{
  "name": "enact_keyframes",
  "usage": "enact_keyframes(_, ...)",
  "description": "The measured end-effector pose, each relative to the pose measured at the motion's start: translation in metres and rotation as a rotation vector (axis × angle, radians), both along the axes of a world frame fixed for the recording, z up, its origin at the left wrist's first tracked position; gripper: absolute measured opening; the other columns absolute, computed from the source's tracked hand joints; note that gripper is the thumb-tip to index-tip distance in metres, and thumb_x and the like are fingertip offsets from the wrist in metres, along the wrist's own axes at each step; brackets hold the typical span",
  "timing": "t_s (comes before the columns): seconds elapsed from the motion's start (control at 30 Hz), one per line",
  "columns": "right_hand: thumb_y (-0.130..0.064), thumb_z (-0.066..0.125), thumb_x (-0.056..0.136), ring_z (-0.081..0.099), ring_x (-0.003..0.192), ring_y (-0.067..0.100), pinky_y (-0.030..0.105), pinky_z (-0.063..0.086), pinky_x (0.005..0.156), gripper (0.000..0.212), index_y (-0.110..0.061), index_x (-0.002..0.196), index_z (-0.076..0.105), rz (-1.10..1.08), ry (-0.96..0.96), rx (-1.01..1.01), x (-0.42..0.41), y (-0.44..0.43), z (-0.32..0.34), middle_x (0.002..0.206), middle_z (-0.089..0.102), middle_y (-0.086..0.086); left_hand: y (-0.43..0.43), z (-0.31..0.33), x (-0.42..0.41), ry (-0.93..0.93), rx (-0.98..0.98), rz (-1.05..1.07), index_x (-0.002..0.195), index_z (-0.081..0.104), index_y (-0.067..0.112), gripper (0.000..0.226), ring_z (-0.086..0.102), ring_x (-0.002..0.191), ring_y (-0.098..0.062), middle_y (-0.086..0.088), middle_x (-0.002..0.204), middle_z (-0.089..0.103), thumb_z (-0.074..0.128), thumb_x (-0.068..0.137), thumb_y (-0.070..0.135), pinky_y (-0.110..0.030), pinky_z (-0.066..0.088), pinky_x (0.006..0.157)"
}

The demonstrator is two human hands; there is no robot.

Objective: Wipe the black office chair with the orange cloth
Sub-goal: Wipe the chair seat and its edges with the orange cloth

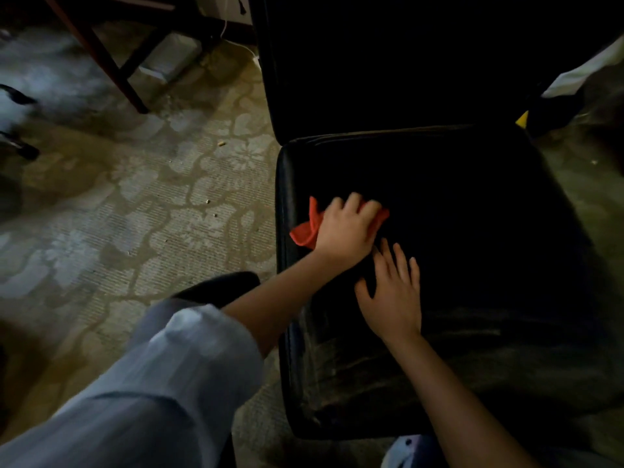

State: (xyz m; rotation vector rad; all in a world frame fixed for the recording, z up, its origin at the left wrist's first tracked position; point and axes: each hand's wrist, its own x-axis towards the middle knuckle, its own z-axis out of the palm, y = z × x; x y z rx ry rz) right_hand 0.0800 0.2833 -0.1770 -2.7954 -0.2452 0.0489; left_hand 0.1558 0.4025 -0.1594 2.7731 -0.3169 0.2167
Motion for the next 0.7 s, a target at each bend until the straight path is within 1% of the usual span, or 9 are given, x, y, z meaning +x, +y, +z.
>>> enact_keyframes(0.07, -0.043, 0.035, 0.083, 0.037, 0.135, 0.033, 0.039, 0.011, 0.112, 0.067, -0.006, 0.139, 0.037, -0.031, -0.034, 0.063, -0.003, -0.002, 0.000, 0.141, 0.045, 0.018, 0.012, -0.003, -0.015, -0.017, -0.036, -0.177, 0.122, 0.057, 0.016, 0.040, 0.054, 0.086, -0.036, -0.015, 0.114, 0.057, 0.048, 0.086, 0.032, -0.041, 0.045, 0.077)
enact_keyframes(0.13, -0.040, 0.038, 0.084, 0.035, 0.136, 0.033, 0.041, 0.015, 0.114, 0.063, -0.012, 0.139, 0.025, -0.031, -0.059, 0.130, -0.005, -0.002, 0.002, 0.142, 0.044, 0.018, 0.031, -0.009, -0.024, -0.041, -0.016, -0.273, 0.122, 0.056, 0.019, 0.041, 0.055, 0.086, -0.033, -0.014, 0.114, 0.058, 0.046, 0.085, 0.033, -0.039, 0.047, 0.078)
enact_keyframes(0.23, -0.032, 0.047, 0.085, 0.037, 0.135, 0.033, 0.047, 0.026, 0.111, 0.058, -0.019, 0.137, 0.022, -0.013, -0.074, 0.187, -0.002, -0.002, 0.007, 0.142, 0.044, 0.016, 0.056, -0.012, -0.028, -0.085, -0.035, -0.147, 0.117, 0.061, 0.018, 0.037, 0.056, 0.087, -0.033, -0.012, 0.109, 0.060, 0.051, 0.085, 0.034, -0.041, 0.050, 0.076)
enact_keyframes(0.3, -0.027, 0.052, 0.086, 0.044, 0.129, 0.033, 0.049, 0.035, 0.107, 0.058, -0.013, 0.137, 0.029, -0.002, -0.103, 0.177, 0.005, -0.006, 0.010, 0.137, 0.049, 0.017, 0.068, -0.012, -0.023, -0.095, -0.056, -0.010, 0.116, 0.062, 0.017, 0.037, 0.055, 0.088, -0.035, -0.013, 0.106, 0.060, 0.052, 0.084, 0.035, -0.041, 0.049, 0.077)
enact_keyframes(0.33, -0.025, 0.054, 0.087, 0.045, 0.129, 0.033, 0.048, 0.036, 0.106, 0.056, -0.011, 0.138, 0.033, 0.011, -0.109, 0.145, 0.010, -0.008, 0.010, 0.137, 0.049, 0.017, 0.073, -0.011, -0.018, -0.092, -0.065, 0.061, 0.116, 0.062, 0.016, 0.039, 0.054, 0.089, -0.037, -0.015, 0.105, 0.059, 0.051, 0.084, 0.036, -0.041, 0.047, 0.079)
enact_keyframes(0.4, -0.026, 0.051, 0.093, 0.035, 0.137, 0.029, 0.045, 0.027, 0.112, 0.054, -0.013, 0.143, 0.034, 0.041, -0.057, 0.063, 0.025, -0.012, 0.011, 0.146, 0.040, 0.013, 0.081, -0.009, -0.002, -0.065, -0.097, 0.206, 0.119, 0.060, 0.015, 0.039, 0.051, 0.095, -0.041, -0.018, 0.108, 0.057, 0.054, 0.085, 0.032, -0.041, 0.042, 0.083)
enact_keyframes(0.47, -0.035, 0.037, 0.098, 0.017, 0.144, 0.022, 0.040, 0.012, 0.116, 0.054, -0.020, 0.149, 0.025, 0.077, 0.019, -0.017, 0.046, -0.015, 0.012, 0.155, 0.024, 0.006, 0.085, -0.006, 0.016, -0.005, -0.125, 0.320, 0.126, 0.056, 0.016, 0.041, 0.045, 0.106, -0.040, -0.018, 0.116, 0.053, 0.057, 0.087, 0.026, -0.042, 0.036, 0.089)
enact_keyframes(0.57, -0.046, 0.022, 0.099, 0.001, 0.146, 0.018, 0.037, -0.001, 0.117, 0.055, -0.028, 0.151, 0.014, 0.090, 0.079, -0.138, 0.069, -0.022, 0.011, 0.159, 0.008, -0.002, 0.088, -0.003, 0.049, 0.021, -0.152, 0.414, 0.131, 0.050, 0.017, 0.043, 0.038, 0.115, -0.037, -0.018, 0.123, 0.048, 0.055, 0.089, 0.026, -0.042, 0.031, 0.093)
enact_keyframes(0.7, -0.056, -0.002, 0.083, -0.001, 0.146, 0.017, 0.037, -0.007, 0.115, 0.074, -0.030, 0.150, 0.015, 0.065, 0.063, -0.191, 0.074, -0.024, 0.004, 0.159, 0.008, -0.004, 0.090, 0.003, 0.104, 0.075, -0.215, 0.598, 0.134, 0.047, 0.015, 0.046, 0.038, 0.119, -0.037, -0.019, 0.129, 0.047, 0.052, 0.090, 0.028, -0.041, 0.029, 0.098)
